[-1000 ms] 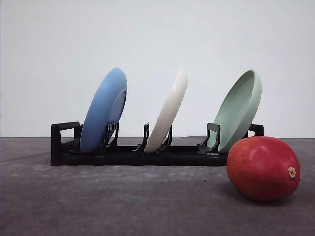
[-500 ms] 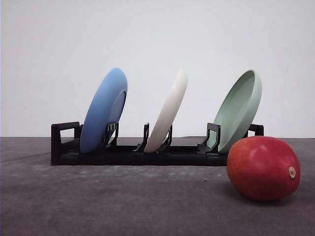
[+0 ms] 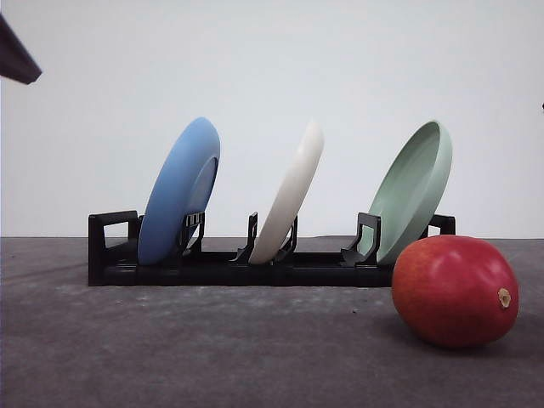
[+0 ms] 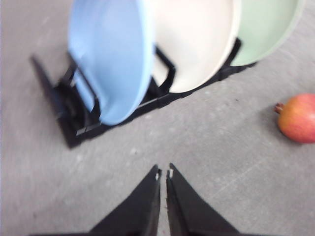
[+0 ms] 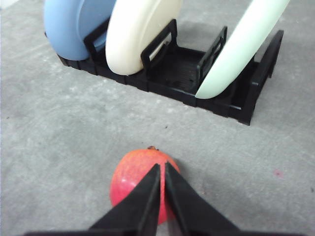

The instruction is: Place pomegranate in white plate

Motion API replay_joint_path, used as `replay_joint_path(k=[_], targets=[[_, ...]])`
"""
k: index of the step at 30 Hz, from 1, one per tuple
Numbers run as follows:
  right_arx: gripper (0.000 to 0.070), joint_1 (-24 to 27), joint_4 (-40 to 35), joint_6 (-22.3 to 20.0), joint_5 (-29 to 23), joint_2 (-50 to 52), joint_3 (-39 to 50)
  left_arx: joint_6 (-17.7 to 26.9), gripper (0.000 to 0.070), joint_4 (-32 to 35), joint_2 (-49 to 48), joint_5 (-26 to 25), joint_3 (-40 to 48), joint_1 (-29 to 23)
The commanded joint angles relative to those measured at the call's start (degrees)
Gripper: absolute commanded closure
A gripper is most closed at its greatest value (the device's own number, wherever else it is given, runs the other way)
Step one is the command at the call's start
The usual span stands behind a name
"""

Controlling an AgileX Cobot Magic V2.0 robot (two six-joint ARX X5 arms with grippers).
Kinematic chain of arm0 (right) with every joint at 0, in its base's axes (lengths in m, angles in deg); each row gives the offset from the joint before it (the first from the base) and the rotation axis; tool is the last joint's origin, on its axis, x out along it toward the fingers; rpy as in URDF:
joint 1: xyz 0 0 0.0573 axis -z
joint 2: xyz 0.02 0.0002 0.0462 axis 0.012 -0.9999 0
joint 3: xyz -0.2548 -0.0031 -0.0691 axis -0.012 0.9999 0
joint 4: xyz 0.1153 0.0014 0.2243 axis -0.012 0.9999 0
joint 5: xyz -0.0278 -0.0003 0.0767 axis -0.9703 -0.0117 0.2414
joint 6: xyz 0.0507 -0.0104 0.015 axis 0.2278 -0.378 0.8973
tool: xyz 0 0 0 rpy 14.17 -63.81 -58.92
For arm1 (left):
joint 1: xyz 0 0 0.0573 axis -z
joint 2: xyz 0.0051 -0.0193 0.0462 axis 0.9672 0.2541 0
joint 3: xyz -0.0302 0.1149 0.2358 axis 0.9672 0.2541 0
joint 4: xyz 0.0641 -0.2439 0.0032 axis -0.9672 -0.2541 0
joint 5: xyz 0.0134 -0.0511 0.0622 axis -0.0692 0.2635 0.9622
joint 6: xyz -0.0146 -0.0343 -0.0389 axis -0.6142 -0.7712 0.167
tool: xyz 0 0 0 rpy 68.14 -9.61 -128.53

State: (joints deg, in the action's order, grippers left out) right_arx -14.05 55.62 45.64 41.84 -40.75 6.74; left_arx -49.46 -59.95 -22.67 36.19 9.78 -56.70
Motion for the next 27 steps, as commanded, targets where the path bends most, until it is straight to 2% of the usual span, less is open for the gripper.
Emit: replay_joint_path(k=[1,2,3,6,7,8,11,19,27], targets=[[0.0692,-0.2,-0.8,-0.9,0.0,-0.1,-1.0,2.3,0.0695,0.5,0.5,0.5,-1.1,0.5],[0.0687,-0.2,-1.0,-0.9,0.0,-0.1,-1.0,2.3,0.0692,0.7,0.5,0.5,-1.1,0.6],[0.0641,-0.2,-1.1,-0.9,0.0,-0.1,-1.0,2.3,0.0628,1.0,0.5,0.5,-1.1,0.8],[0.0412,-0.2,-1.6,-0.9,0.0,-0.1,-1.0,2.2,0.0287,2.2,0.5,0.5,-1.1,1.3],[0.0371,-0.2,-1.8,-0.9,0.0,-0.1,-1.0,2.2,0.0234,2.5,0.5,0.5,-1.2,1.5],[0.0361,-0.2,-2.0,-0.8,0.0,-0.1,-1.0,2.2,0.0237,2.7,0.5,0.5,-1.2,1.7],[0.0361,-0.2,-2.3,-0.8,0.0,-0.1,-1.0,2.2,0.0307,3.4,0.5,0.5,-1.2,2.9],[0.0361,-0.2,-3.2,-0.6,0.2,-0.1,-1.0,4.0,0.0318,11.4,3.7,1.0,-1.2,9.3],[0.0361,-0.2,-3.3,-0.6,0.2,-0.1,-1.0,4.0,0.0318,24.5,14.3,7.0,-1.2,16.5]])
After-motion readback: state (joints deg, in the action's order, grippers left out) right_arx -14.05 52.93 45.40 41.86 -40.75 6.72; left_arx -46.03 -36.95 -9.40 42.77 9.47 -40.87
